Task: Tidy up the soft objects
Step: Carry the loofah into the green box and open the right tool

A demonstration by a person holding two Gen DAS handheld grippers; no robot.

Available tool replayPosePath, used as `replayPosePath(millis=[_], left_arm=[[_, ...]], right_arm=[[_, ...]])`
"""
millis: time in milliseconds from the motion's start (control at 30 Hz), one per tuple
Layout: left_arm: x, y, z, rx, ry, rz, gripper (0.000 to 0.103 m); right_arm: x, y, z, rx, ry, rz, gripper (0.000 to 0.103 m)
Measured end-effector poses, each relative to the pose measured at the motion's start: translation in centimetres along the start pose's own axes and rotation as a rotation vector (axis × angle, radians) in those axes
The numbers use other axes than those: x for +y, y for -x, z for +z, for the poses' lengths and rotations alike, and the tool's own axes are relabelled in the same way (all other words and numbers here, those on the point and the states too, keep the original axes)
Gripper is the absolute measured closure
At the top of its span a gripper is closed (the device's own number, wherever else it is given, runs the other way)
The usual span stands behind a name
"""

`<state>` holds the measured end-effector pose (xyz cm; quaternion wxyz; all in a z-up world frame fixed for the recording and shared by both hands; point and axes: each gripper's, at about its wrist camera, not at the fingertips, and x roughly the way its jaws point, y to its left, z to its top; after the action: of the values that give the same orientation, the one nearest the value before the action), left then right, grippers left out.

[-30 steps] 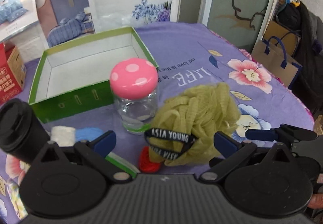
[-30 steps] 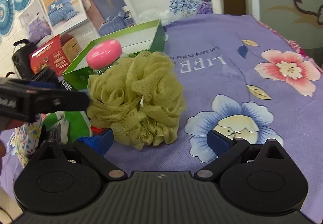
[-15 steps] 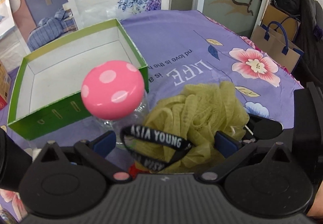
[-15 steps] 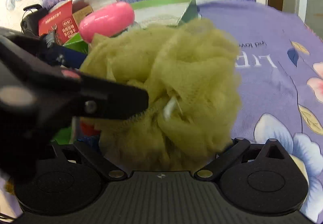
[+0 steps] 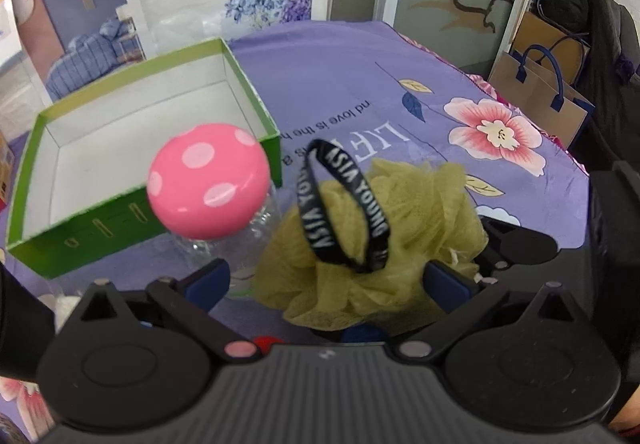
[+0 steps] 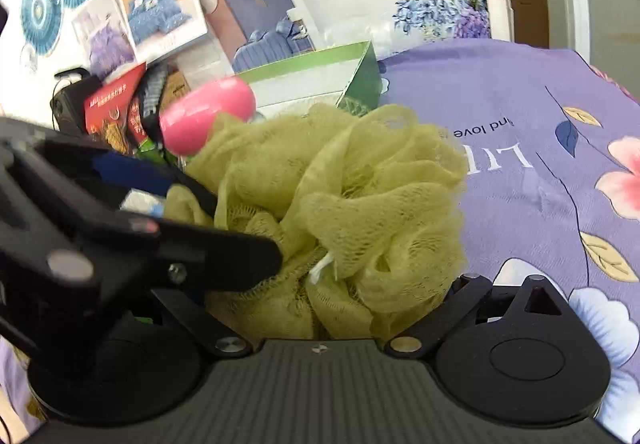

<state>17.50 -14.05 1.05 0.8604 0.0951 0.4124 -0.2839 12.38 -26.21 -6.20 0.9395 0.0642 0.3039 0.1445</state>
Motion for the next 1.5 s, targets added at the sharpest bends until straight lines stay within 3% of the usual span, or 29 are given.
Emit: replayPosePath(millis=[67, 133, 167, 200, 267, 467, 633, 800, 900, 967, 1000, 1033, 1100, 1167, 1300, 1500], left_arm=[[0.1, -0.5, -0.1, 0.015, 0.012, -0.012, 0.000], [0.4, -0.7, -0.3, 0.026, 0.052, -0.028, 0.010], [0.7, -0.6, -0.3, 0.036, 0.082, -0.089, 0.035], [1.1, -0.4, -0.3, 0.049, 0.113, -0.142, 0.050], [0.9, 0.4, -0.5, 0.036, 0.105, -0.156, 0.054], [-2.5, 5.1, -0.4, -0.081, -0.006, -0.155, 0.055], [-2.5, 8.8, 0.6, -0.160, -0.019, -0.123, 0.054], [2.1, 11.2, 4.9, -0.229, 0.034, -0.037, 0.048], [7.0, 10.9, 8.2, -0.234, 0.091, 0.039, 0.035], [10.0, 9.5, 10.1, -0.212, 0.100, 0.083, 0.018], [11.4, 8.5, 10.7, -0.200, 0.106, 0.129, 0.003], [12.5, 7.9, 11.2, -0.197, 0.109, 0.188, 0.000], [14.6, 6.7, 11.3, -0.173, 0.112, 0.271, 0.000], [16.1, 6.0, 11.4, -0.166, 0.125, 0.327, 0.000], [17.6, 5.9, 10.7, -0.172, 0.161, 0.344, 0.000], [16.2, 7.8, 9.8, -0.205, 0.143, 0.378, 0.000]], right_arm=[[0.4, 0.2, -0.2, -0.023, 0.023, -0.005, 0.020], [0.8, 0.5, -0.3, -0.058, 0.054, -0.009, 0.028], [0.9, 0.6, -0.4, -0.059, 0.059, -0.011, 0.041], [0.8, 0.3, -0.4, -0.045, 0.050, -0.011, 0.046], [0.5, 0.9, -0.5, -0.054, 0.036, -0.002, 0.053], [1.1, 5.6, -0.4, -0.210, 0.057, -0.045, 0.055], [3.3, 7.5, 2.2, -0.275, 0.177, -0.102, 0.054], [5.4, 4.8, 9.6, -0.264, 0.314, -0.046, 0.053], [7.4, 1.0, 14.6, -0.224, 0.370, 0.007, 0.052], [8.3, -2.5, 17.3, -0.161, 0.366, 0.052, 0.048], [8.5, -4.3, 18.3, -0.115, 0.349, 0.080, 0.047], [8.6, -6.4, 19.4, -0.038, 0.324, 0.112, 0.045], [8.1, -9.0, 19.4, 0.092, 0.286, 0.140, 0.044], [8.2, -10.6, 18.6, 0.127, 0.326, 0.087, 0.042], [8.3, -10.5, 17.6, 0.048, 0.371, -0.018, 0.041], [7.1, -7.5, 19.2, -0.041, 0.233, 0.019, 0.042]])
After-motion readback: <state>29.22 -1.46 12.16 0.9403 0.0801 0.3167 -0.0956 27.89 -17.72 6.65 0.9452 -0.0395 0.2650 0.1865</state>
